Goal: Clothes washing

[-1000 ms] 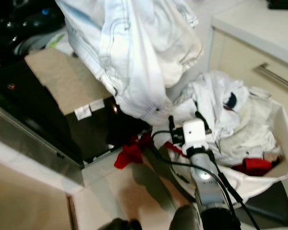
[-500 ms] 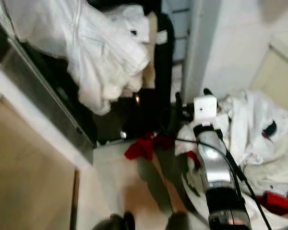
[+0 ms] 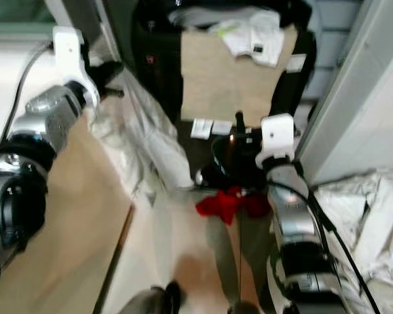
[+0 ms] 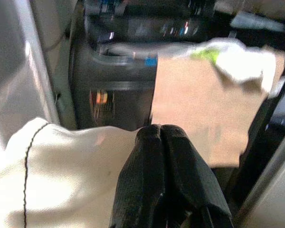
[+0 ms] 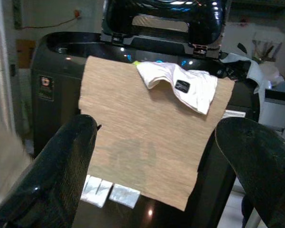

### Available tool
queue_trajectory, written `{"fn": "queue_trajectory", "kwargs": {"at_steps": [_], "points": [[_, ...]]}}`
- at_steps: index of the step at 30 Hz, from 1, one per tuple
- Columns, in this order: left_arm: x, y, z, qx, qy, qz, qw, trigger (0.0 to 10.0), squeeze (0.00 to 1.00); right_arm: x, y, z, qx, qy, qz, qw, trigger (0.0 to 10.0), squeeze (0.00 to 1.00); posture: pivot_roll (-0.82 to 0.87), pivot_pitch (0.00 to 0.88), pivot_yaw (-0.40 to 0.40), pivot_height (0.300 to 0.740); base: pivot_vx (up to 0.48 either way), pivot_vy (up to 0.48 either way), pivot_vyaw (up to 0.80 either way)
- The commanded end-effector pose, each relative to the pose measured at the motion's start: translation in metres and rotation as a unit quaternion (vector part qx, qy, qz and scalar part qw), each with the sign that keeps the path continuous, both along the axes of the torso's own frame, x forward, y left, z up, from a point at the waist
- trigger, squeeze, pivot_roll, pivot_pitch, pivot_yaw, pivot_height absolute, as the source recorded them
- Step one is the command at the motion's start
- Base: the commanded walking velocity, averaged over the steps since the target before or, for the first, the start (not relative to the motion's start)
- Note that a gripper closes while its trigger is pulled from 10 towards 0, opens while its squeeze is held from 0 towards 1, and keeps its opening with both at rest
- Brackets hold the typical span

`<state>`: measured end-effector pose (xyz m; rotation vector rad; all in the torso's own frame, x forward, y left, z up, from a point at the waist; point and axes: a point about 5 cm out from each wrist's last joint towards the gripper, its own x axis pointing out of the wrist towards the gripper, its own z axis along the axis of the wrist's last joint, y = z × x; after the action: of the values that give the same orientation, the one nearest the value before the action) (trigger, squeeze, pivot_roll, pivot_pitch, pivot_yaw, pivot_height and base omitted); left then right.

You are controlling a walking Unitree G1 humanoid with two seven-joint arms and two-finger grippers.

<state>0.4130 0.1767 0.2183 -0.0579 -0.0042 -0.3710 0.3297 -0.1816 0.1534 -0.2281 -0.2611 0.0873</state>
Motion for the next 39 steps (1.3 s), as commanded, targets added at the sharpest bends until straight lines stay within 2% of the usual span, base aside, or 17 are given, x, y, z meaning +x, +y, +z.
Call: {"fn": "queue_trajectory", "kwargs": {"at_steps": [1, 2, 3, 4, 6, 11, 18, 22, 24, 26, 27, 29, 30, 34, 39], "points": [[-0.002, -0.004, 0.005, 0.024, -0.047, -0.011, 0.999, 0.0, 0.00, 0.000, 0.002, 0.000, -0.006, -0.002, 0.002, 1.000, 10.0, 0.00, -0.13, 0.000, 0.083, 0.740, 0.000, 0.000, 0.00], [-0.002, -0.004, 0.005, 0.024, -0.047, -0.011, 0.999, 0.0, 0.00, 0.000, 0.002, 0.000, -0.006, -0.002, 0.002, 1.000, 10.0, 0.00, -0.13, 0.000, 0.083, 0.740, 0.000, 0.000, 0.00], [-0.008, -0.003, -0.014, 0.040, -0.036, -0.004, 0.999, 0.0, 0.00, -0.001, 0.006, -0.003, -0.004, 0.004, 0.004, 1.000, 10.0, 0.00, -0.13, 0.000, 0.083, 0.740, 0.000, 0.000, 0.00], [-0.008, -0.003, -0.014, 0.040, -0.036, -0.004, 0.999, 0.0, 0.00, -0.001, 0.006, -0.003, -0.004, 0.004, 0.004, 1.000, 10.0, 0.00, -0.13, 0.000, 0.083, 0.740, 0.000, 0.000, 0.00], [-0.017, -0.005, -0.037, 0.033, -0.025, -0.001, 0.999, 0.0, 0.00, -0.002, 0.010, -0.009, 0.007, 0.017, 0.007, 1.000, 10.0, 0.00, -0.13, 0.000, 0.080, 0.740, 0.000, 0.000, -0.74], [-0.026, -0.012, -0.054, 0.026, -0.023, -0.005, 0.999, 0.0, 0.00, -0.005, 0.012, -0.018, 0.011, 0.032, 0.010, 0.999, 10.0, 0.00, -0.13, 0.000, 0.076, 0.740, 0.000, 0.187, -0.75], [-0.031, -0.011, -0.061, 0.037, -0.019, 0.017, 0.999, 0.0, 0.00, -0.004, 0.021, -0.023, 0.007, 0.043, 0.024, 0.999, 10.0, 0.00, -0.11, 0.000, 0.058, 0.740, 0.000, 0.340, 0.00], [-0.034, -0.015, -0.058, 0.038, -0.034, 0.022, 0.998, 0.0, 0.00, -0.003, 0.025, -0.023, 0.009, 0.043, 0.033, 0.998, 10.0, 0.00, -0.10, 0.000, 0.054, 0.740, 0.000, 0.000, 0.00], [-0.036, -0.018, -0.046, 0.038, -0.074, 0.030, 0.996, 0.0, 0.00, -0.001, 0.028, -0.016, 0.012, 0.029, 0.045, 0.998, 10.0, 0.00, -0.09, 0.000, 0.052, 0.740, 0.000, 0.223, 0.00], [-0.037, -0.020, -0.039, 0.044, -0.091, 0.032, 0.994, 0.0, 0.00, -0.001, 0.029, -0.011, 0.013, 0.019, 0.050, 0.998, 10.0, 0.00, -0.09, 0.000, 0.050, 0.740, 0.000, 0.431, 0.00], [-0.036, -0.022, -0.019, 0.037, -0.123, 0.035, 0.991, 0.0, 0.00, 0.003, 0.030, 0.002, 0.010, -0.003, 0.056, 0.998, 10.0, 0.00, -0.09, 0.000, 0.048, 0.740, 0.326, 0.352, 0.00], [-0.036, -0.023, -0.012, 0.033, -0.136, 0.033, 0.990, 0.0, 0.00, 0.004, 0.029, 0.008, 0.011, -0.011, 0.058, 0.998, 10.0, 0.00, -0.08, 0.000, 0.047, 0.740, 0.330, 0.349, 0.00], [-0.035, -0.026, 0.000, 0.040, -0.154, 0.027, 0.987, 0.0, 0.00, 0.007, 0.028, 0.019, 0.014, -0.028, 0.058, 0.998, 10.0, 0.00, -0.08, 0.000, 0.048, 0.740, 0.371, 0.304, 0.00], [-0.035, -0.031, 0.005, 0.060, -0.160, 0.006, 0.985, 0.0, 0.00, 0.012, 0.023, 0.030, 0.018, -0.047, 0.047, 0.998, 10.0, 0.00, -0.08, 0.000, 0.050, 0.740, 0.415, 0.205, 0.00], [-0.037, -0.038, 0.001, 0.066, -0.153, -0.004, 0.986, 0.0, 0.00, 0.012, 0.020, 0.023, 0.017, -0.031, 0.033, 0.999, 10.0, 0.00, -0.09, 0.000, 0.053, 0.740, 0.463, 0.000, -0.15]]}}
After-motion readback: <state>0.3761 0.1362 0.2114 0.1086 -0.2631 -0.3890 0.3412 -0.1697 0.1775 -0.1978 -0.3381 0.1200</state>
